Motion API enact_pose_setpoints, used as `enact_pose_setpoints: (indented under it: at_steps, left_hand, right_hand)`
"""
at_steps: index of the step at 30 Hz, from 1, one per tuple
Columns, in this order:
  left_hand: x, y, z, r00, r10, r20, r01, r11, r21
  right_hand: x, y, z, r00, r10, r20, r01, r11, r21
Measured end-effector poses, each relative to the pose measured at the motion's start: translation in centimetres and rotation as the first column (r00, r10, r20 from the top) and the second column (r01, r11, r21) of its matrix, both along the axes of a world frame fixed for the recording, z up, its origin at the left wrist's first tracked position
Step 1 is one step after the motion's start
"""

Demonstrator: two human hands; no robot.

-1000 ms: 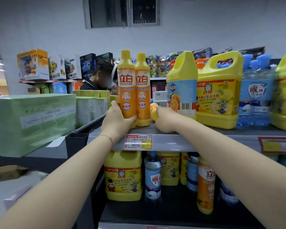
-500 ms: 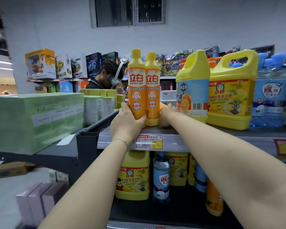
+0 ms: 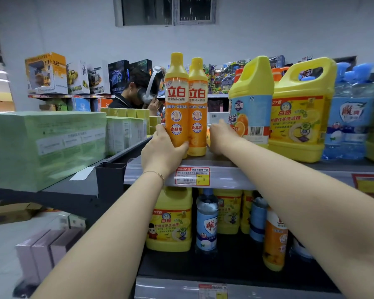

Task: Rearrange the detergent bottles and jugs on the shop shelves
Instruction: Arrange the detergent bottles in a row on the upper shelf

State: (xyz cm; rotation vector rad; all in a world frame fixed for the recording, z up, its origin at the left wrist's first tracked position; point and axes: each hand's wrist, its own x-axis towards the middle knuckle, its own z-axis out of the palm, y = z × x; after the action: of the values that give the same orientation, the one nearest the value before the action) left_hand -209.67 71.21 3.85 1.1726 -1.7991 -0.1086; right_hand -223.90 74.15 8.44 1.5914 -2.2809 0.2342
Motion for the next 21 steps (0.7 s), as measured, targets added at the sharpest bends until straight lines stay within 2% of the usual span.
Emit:
enact_pose_setpoints:
  at_steps: [6,11,17,21]
  left_hand:
    - [0.1,-0.2,-0.1,1.000,0.004,0.006,-0.004,1.000,-0.009]
    - [0.1,-0.3,-0.1,1.000,0.016,0.012,-0.016,1.000,-0.017]
    - [0.0,-0.3,-0.2,0.999,0.025,0.023,-0.025,1.000,-0.011]
    - [0.0,-0.4,-0.1,0.999,0.032,0.035,-0.031,0.999,-0.017]
  right_hand:
    - [0.9,0.0,0.3,0.998,-0.053,-0.030,0.059,0.968,0.244]
    - [1.2,1.4,0.6,0.989,0.018,-0.145,0.026,0.956,0.292]
    - [1.0,3.5,0.9,0.982,0.105,-0.160,-0.064,0.968,0.242]
    - [0.7,4.8,1.4,0.980,0.168,-0.102,-0.161,0.984,0.076]
